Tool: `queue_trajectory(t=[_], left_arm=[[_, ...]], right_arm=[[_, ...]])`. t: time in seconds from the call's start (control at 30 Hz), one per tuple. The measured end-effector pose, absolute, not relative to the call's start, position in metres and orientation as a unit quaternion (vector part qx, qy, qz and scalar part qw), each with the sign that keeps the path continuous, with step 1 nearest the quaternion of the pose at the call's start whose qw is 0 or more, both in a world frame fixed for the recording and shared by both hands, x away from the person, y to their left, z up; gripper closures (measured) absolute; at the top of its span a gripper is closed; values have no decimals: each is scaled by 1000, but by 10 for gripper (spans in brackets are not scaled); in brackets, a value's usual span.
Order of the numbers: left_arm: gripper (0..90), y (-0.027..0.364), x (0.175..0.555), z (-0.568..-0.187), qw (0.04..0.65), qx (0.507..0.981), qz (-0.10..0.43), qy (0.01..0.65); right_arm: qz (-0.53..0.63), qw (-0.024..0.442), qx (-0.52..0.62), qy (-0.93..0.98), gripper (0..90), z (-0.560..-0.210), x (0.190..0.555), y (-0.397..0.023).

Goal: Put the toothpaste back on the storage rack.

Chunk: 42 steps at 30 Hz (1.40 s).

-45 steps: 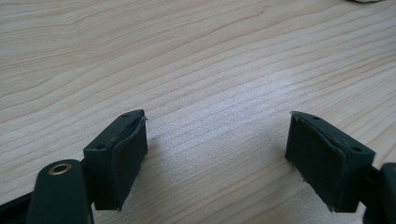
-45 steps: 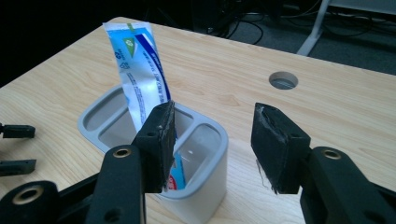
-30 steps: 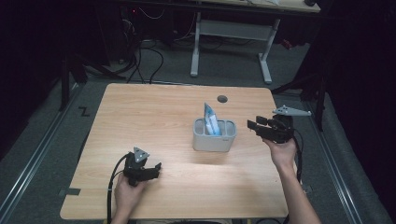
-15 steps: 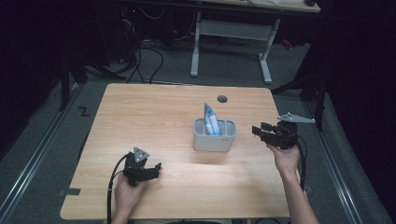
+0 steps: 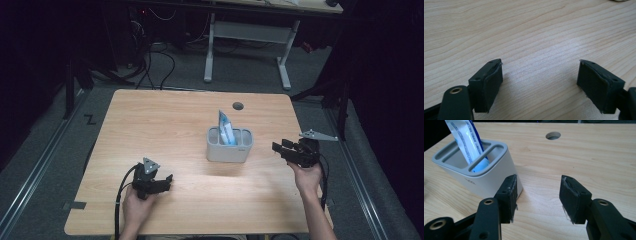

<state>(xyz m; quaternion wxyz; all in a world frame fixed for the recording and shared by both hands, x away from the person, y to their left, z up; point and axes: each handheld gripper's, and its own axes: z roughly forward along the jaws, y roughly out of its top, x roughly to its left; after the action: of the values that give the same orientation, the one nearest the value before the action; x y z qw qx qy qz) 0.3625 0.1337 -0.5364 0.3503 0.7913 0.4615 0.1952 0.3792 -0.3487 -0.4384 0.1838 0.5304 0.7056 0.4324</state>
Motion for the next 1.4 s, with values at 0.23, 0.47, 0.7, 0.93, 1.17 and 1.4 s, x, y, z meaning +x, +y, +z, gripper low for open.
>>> queue_trajectory(t=[0.23, 0.47, 0.7, 0.93, 1.17, 1.4], left_arm=[[209, 134, 362, -536, 350, 792, 195, 461], [209, 134, 363, -536, 350, 792, 194, 461], [209, 134, 363, -536, 350, 792, 194, 461], [210, 133, 363, -536, 350, 792, 195, 461], [209, 133, 363, -536, 350, 792, 194, 460], [206, 133, 363, -536, 350, 793, 195, 459]], right_arm=[[432, 187, 529, 706, 486, -447, 374, -346], [423, 179, 543, 703, 485, -461, 374, -349], [406, 183, 555, 702, 484, -465, 377, -360], [392, 186, 562, 704, 484, -471, 377, -363], [369, 197, 565, 711, 453, -479, 372, -364], [356, 198, 574, 710, 446, -494, 365, -364]])
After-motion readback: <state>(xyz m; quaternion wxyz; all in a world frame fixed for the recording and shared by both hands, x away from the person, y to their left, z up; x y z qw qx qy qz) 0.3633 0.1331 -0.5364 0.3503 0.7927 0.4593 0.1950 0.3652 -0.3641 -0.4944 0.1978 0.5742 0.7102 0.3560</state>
